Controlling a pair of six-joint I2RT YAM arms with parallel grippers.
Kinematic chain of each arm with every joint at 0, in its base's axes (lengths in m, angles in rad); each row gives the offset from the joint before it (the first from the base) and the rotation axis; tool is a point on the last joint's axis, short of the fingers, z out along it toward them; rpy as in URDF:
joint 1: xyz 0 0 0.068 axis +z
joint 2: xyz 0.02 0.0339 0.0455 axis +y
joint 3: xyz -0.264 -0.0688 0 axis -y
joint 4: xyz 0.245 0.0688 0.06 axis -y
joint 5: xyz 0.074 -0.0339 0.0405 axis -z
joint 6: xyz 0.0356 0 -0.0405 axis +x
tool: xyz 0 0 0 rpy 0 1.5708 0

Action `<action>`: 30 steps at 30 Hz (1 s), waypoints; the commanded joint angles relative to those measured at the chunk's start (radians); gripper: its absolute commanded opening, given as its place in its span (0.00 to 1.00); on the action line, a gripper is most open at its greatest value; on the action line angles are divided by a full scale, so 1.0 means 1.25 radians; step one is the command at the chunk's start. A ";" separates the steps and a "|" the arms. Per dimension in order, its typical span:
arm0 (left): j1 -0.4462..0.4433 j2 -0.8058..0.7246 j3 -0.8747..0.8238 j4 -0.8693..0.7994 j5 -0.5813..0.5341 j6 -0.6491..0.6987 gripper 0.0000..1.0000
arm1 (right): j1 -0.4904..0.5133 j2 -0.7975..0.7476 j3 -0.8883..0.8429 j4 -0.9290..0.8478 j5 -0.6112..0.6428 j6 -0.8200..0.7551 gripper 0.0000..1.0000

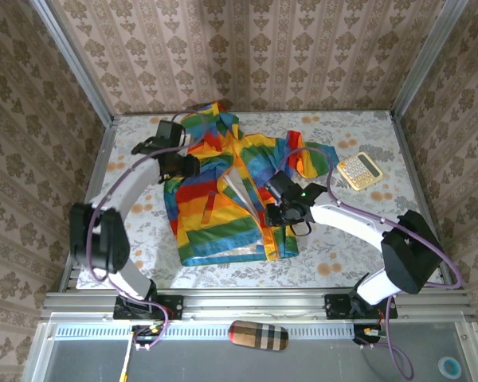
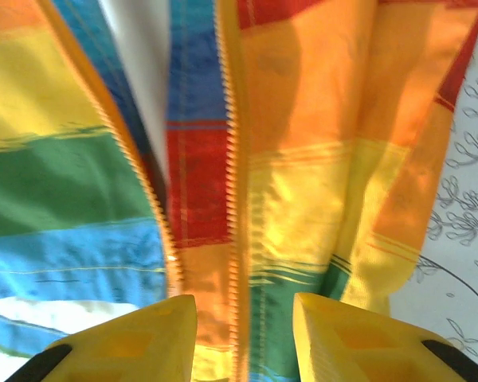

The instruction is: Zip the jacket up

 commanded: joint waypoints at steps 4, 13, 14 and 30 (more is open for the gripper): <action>-0.085 -0.173 -0.244 -0.007 0.039 -0.099 0.37 | 0.031 0.088 0.105 -0.030 -0.074 0.007 0.36; -0.239 -0.246 -0.448 0.175 0.051 -0.295 0.32 | 0.061 0.190 0.159 -0.051 -0.088 0.011 0.37; -0.246 -0.236 -0.451 0.187 0.049 -0.300 0.31 | 0.061 0.196 0.160 -0.050 -0.091 0.012 0.37; -0.239 -0.133 -0.472 0.194 0.018 -0.300 0.27 | 0.062 0.299 0.230 -0.070 -0.165 -0.037 0.17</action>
